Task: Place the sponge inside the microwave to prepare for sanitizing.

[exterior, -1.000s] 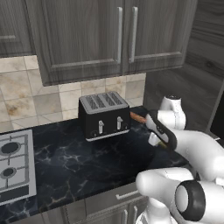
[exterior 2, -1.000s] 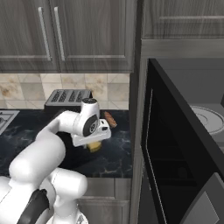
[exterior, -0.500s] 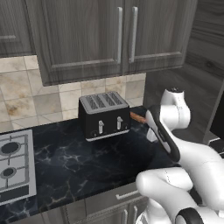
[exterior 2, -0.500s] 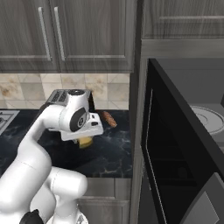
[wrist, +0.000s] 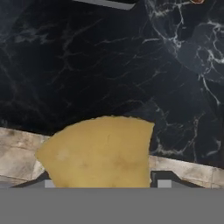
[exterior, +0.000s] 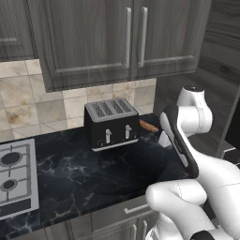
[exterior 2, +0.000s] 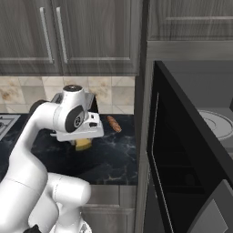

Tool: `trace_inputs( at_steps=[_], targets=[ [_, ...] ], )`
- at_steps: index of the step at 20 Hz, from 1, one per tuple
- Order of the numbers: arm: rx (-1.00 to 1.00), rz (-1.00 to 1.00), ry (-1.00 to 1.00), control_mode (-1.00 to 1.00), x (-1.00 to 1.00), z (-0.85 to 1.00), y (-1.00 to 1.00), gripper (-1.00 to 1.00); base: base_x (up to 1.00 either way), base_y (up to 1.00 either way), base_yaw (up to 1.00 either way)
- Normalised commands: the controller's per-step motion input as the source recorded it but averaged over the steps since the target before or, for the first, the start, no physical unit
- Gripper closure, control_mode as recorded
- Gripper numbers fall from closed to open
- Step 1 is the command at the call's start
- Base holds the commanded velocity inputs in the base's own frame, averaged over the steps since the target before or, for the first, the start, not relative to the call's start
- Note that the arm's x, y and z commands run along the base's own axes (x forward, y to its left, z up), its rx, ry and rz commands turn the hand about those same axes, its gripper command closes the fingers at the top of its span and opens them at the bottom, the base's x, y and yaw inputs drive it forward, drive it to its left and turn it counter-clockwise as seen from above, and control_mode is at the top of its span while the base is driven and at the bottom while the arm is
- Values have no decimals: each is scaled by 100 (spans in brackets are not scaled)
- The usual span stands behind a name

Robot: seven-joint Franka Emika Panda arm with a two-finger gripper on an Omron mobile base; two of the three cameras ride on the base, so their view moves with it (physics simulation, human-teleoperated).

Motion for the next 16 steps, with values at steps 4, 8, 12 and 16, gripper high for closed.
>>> trace_inputs(
  at_steps=[4,8,12,16],
  targets=[
    [8,-4,4,-100,-18,15,0,100,0,0,0],
    [4,-3,5,-100,-1,1,0,100,0,0,0],
    [0,0,0,-100,0,0,0,100,0,0,0],
    [0,0,0,-100,0,0,0,100,0,0,0]
  ],
)
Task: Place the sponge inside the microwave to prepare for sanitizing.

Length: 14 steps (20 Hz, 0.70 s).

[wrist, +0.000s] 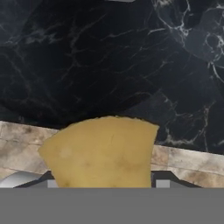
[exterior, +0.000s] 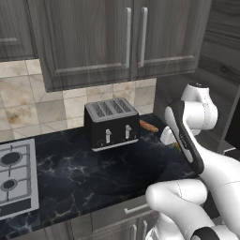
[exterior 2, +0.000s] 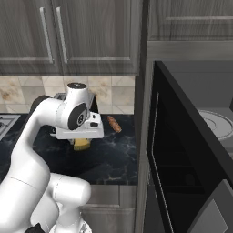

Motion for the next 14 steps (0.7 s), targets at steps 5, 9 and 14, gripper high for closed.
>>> trace_inputs(
  at_steps=[5,9,14],
  targets=[
    [0,0,0,-100,0,0,0,100,0,0,0],
    [0,0,0,-100,0,0,0,100,0,0,0],
    [0,0,0,100,0,0,0,100,-8,0,0]
  ],
)
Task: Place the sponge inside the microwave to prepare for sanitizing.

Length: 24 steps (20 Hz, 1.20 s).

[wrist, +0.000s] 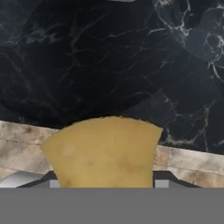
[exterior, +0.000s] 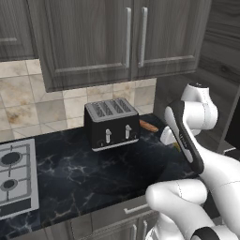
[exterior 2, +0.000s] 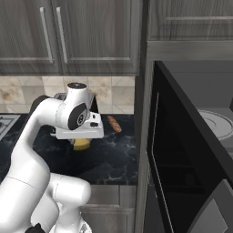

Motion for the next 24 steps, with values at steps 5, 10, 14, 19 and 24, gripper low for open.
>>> trace_inputs(
  at_steps=[5,10,14,19,24],
  targets=[
    [0,0,0,100,0,0,0,100,-57,-5,-1],
    [0,0,0,100,0,0,0,100,-77,-9,-6],
    [0,0,0,100,0,0,0,100,-84,-5,-14],
    [0,0,0,100,0,0,0,100,-77,0,-25],
    [0,0,0,100,0,0,0,100,-76,0,-28]
  ],
)
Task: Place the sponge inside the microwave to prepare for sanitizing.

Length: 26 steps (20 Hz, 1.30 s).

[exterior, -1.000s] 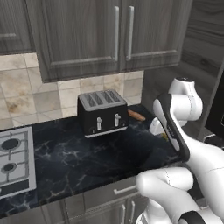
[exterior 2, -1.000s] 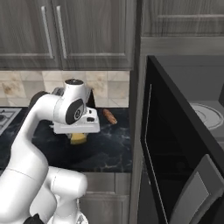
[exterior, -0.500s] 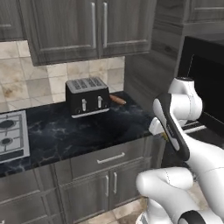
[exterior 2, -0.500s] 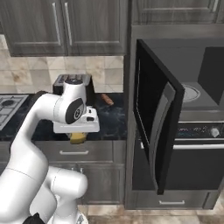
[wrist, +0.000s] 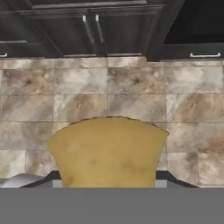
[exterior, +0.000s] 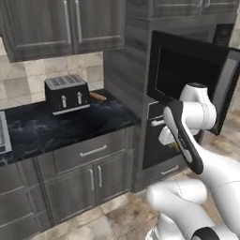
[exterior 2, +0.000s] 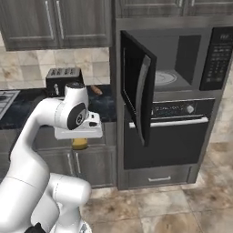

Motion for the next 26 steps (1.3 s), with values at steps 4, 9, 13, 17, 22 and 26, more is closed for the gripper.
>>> trace_inputs(
  at_steps=[4,9,13,17,22,26],
  targets=[
    [0,0,0,100,0,0,0,100,-40,4,-55],
    [0,0,0,100,0,0,0,100,0,14,-92],
    [0,0,0,100,0,0,0,100,0,15,-87],
    [0,0,0,100,0,0,0,100,-6,9,-74],
    [0,0,0,100,0,0,0,100,-1,4,-65],
    [0,0,0,100,0,0,0,100,49,2,-33]
  ],
)
